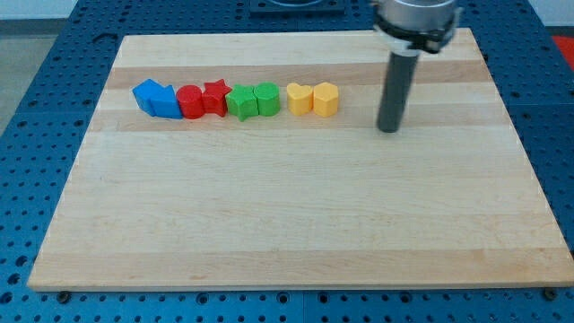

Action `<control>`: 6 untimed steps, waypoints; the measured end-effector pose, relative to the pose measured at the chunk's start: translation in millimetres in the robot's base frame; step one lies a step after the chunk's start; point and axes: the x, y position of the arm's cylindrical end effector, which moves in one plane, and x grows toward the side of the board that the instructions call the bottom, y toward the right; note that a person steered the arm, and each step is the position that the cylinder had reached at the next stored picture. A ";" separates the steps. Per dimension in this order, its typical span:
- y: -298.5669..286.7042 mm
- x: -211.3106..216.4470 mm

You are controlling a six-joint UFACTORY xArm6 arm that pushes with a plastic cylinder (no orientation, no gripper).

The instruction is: Move the yellow hexagon along with the yellow heart slightly down

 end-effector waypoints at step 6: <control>-103.1 -50.9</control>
